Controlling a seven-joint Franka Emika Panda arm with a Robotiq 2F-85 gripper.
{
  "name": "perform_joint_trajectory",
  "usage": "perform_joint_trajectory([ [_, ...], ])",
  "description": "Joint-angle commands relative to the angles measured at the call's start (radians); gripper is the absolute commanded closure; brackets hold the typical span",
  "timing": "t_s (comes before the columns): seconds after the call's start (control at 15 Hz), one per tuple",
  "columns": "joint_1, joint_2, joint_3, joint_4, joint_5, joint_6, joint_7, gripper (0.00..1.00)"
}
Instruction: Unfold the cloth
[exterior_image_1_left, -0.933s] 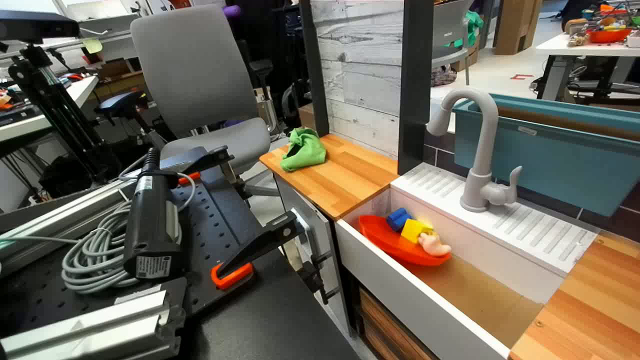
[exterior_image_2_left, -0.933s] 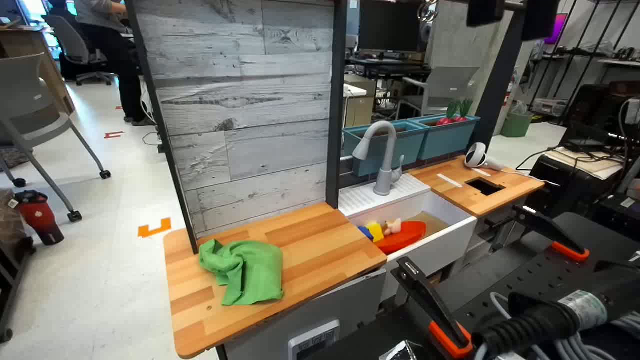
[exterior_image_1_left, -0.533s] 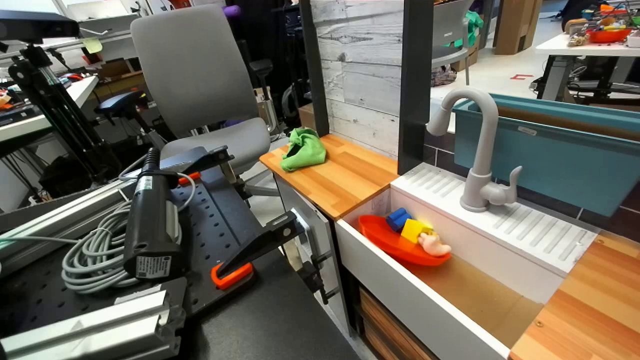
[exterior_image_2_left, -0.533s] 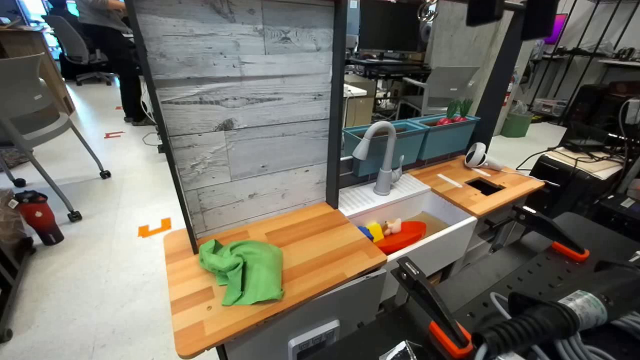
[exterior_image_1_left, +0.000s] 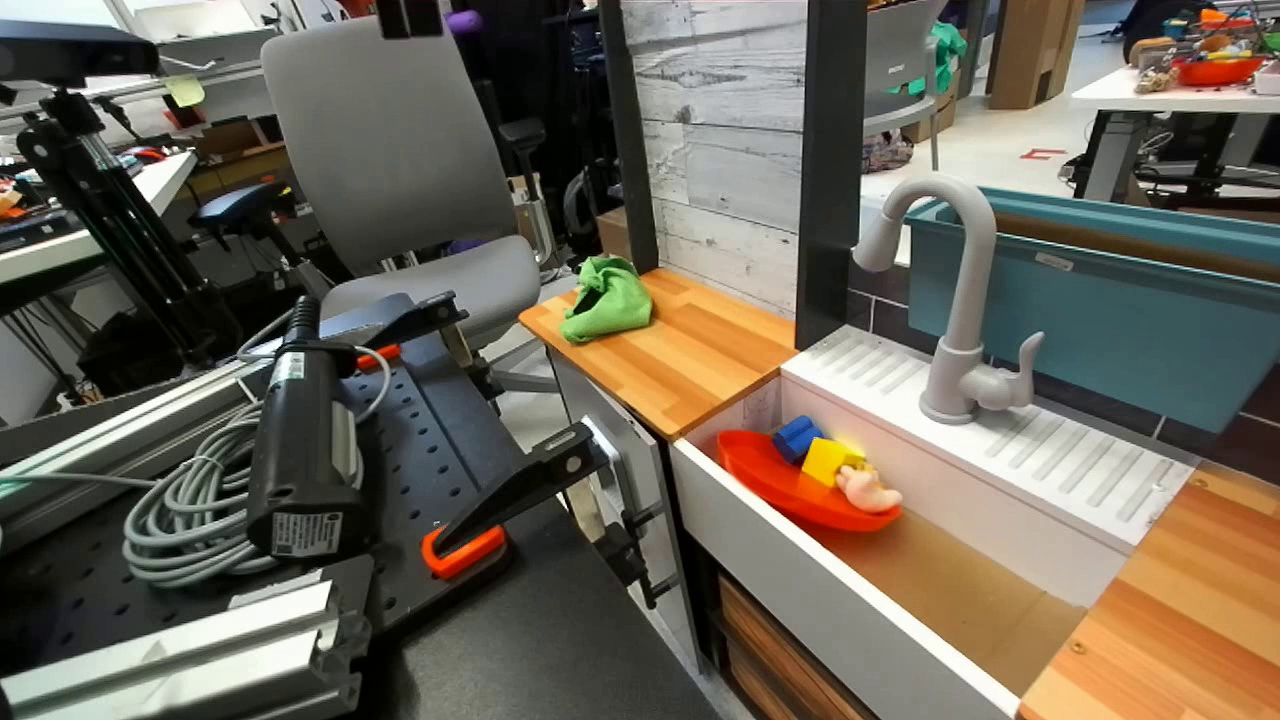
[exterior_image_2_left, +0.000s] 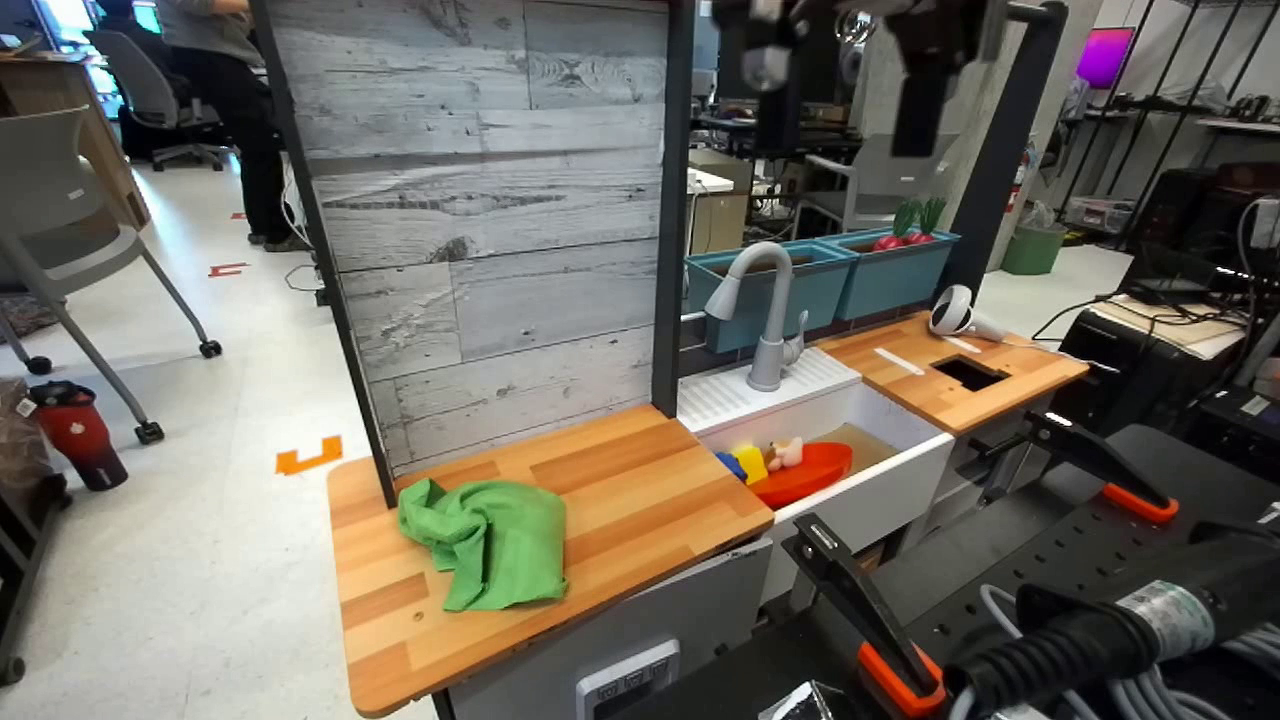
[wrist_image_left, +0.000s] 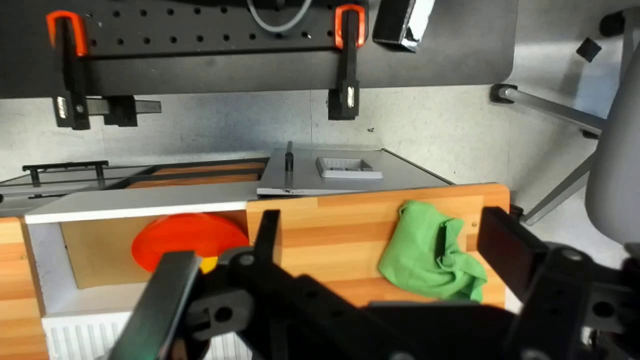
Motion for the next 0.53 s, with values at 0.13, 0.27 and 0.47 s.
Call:
perform_joint_trajectory([
  [0.13, 0.036, 0.38, 0.052, 0.208, -0.082, 0.253, 0.105, 0.0],
  [0.27, 0.07, 0.506, 0.046, 0.301, -0.103, 0.301, 0.12, 0.0],
  [0.47, 0.123, 0.692, 0.035, 0.454, -0.103, 0.348, 0.123, 0.0],
])
